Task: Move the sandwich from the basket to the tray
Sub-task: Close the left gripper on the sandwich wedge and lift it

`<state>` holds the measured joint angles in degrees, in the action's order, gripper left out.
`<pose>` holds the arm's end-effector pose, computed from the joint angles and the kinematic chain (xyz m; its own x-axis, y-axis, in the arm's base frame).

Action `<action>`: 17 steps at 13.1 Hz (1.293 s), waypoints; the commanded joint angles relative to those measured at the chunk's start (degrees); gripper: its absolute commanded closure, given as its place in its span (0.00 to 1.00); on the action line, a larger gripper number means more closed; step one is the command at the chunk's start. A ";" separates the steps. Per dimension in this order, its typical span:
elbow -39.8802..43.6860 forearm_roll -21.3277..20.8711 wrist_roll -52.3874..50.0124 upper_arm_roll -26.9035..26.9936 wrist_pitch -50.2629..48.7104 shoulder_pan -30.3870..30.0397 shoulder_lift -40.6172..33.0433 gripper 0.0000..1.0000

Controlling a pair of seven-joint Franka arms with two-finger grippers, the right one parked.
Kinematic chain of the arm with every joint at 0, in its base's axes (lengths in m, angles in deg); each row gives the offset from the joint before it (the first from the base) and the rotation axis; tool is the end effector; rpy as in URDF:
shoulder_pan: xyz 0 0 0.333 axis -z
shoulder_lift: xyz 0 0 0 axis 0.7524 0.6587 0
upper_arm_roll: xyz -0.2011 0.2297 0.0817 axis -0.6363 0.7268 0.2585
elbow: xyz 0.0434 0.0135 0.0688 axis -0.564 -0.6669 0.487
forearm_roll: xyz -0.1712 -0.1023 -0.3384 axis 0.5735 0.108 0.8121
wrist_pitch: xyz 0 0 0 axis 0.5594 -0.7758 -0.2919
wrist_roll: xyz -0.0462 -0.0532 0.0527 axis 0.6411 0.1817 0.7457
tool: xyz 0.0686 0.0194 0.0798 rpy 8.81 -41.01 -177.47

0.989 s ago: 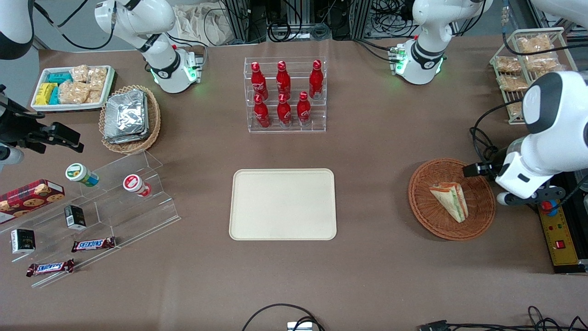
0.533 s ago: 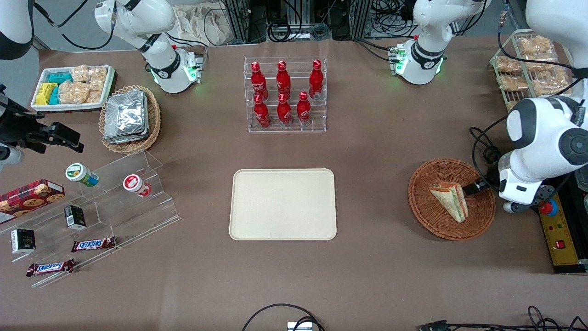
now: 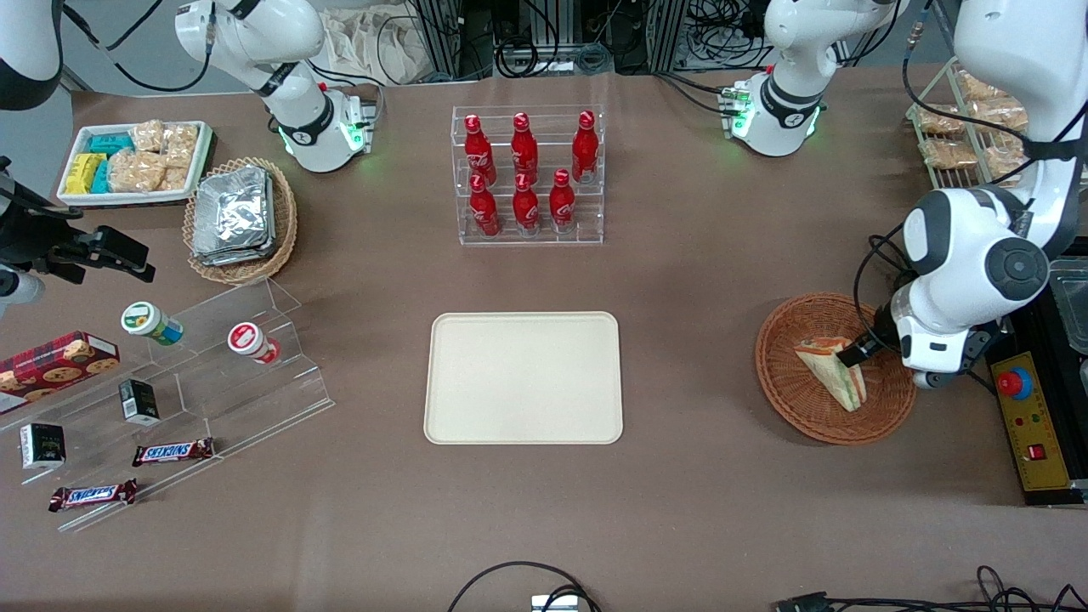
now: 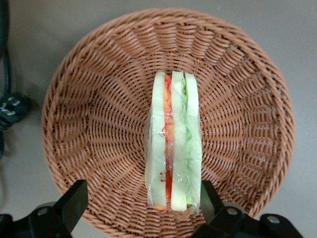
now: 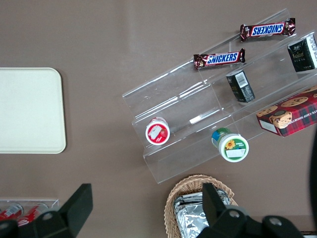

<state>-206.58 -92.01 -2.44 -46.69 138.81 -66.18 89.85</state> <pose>0.5684 0.0137 0.2927 0.8074 0.5882 -0.0463 0.5875 -0.8087 -0.0297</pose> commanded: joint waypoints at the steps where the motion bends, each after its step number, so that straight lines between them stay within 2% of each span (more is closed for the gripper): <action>1: -2.69 0.43 -2.10 -0.10 3.68 -0.20 0.28 0.00; 8: -1.03 1.40 -6.68 -0.10 4.22 -0.02 3.36 0.00; 12: 5.12 1.57 -6.59 -0.37 -3.07 0.24 3.62 0.00; 17: 3.64 2.36 -6.24 -0.37 2.10 0.07 7.49 0.00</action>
<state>-203.22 -90.22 -8.15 -46.90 139.58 -65.99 95.66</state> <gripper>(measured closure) 0.000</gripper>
